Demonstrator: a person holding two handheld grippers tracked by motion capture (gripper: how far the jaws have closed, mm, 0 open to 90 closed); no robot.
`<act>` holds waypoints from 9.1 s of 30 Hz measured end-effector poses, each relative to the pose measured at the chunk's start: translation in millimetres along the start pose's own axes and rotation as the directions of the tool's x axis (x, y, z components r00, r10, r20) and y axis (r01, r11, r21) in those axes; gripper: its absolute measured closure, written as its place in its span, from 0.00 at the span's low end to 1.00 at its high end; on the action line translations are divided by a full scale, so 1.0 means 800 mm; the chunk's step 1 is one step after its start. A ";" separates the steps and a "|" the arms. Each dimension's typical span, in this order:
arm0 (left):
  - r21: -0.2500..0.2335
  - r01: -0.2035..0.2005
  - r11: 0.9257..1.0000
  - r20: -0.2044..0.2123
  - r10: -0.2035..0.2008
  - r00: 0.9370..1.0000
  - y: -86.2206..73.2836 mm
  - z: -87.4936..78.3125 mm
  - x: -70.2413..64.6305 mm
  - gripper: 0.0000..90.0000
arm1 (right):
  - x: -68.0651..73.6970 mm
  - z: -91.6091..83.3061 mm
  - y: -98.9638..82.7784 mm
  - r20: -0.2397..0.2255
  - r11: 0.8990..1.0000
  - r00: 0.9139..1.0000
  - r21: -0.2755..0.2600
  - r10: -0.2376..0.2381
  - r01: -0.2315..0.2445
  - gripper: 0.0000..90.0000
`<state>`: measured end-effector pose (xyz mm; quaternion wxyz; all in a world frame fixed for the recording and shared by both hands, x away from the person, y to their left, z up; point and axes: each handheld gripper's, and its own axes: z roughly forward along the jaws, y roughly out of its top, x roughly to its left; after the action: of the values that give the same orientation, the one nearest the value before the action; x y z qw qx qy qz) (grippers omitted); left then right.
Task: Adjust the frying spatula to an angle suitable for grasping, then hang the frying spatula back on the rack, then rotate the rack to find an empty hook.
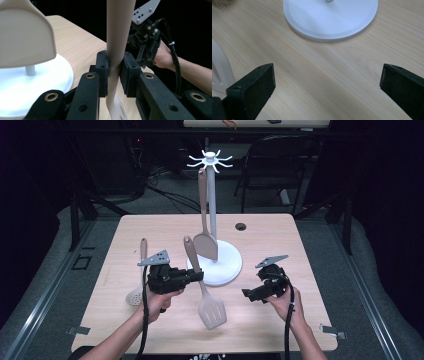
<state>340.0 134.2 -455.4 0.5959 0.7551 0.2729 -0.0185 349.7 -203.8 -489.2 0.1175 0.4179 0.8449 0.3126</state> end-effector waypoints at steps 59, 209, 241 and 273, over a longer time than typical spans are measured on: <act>0.072 -0.230 0.971 -0.056 0.234 0.971 0.151 0.061 -0.016 0.86 | -0.028 -0.004 -0.005 0.110 0.999 0.993 -0.013 0.042 -0.041 0.00; -0.014 -0.298 0.955 -0.450 0.260 0.854 0.293 -0.025 0.004 1.00 | -0.021 0.008 -0.005 0.070 0.998 0.998 0.066 -0.009 0.005 0.05; -0.048 -0.346 0.937 -0.448 0.289 0.846 0.284 -0.032 -0.014 1.00 | -0.020 0.010 -0.004 0.065 0.997 0.998 0.078 -0.014 0.009 0.05; -0.018 -0.334 0.943 -0.505 0.279 0.817 0.298 -0.023 0.001 1.00 | -0.020 0.010 -0.004 0.057 0.997 0.998 0.074 -0.012 0.008 0.05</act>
<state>438.4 117.3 -238.5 0.5401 0.7356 0.2918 0.2863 360.9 -214.4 -498.2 0.1278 0.4265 0.8543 0.2683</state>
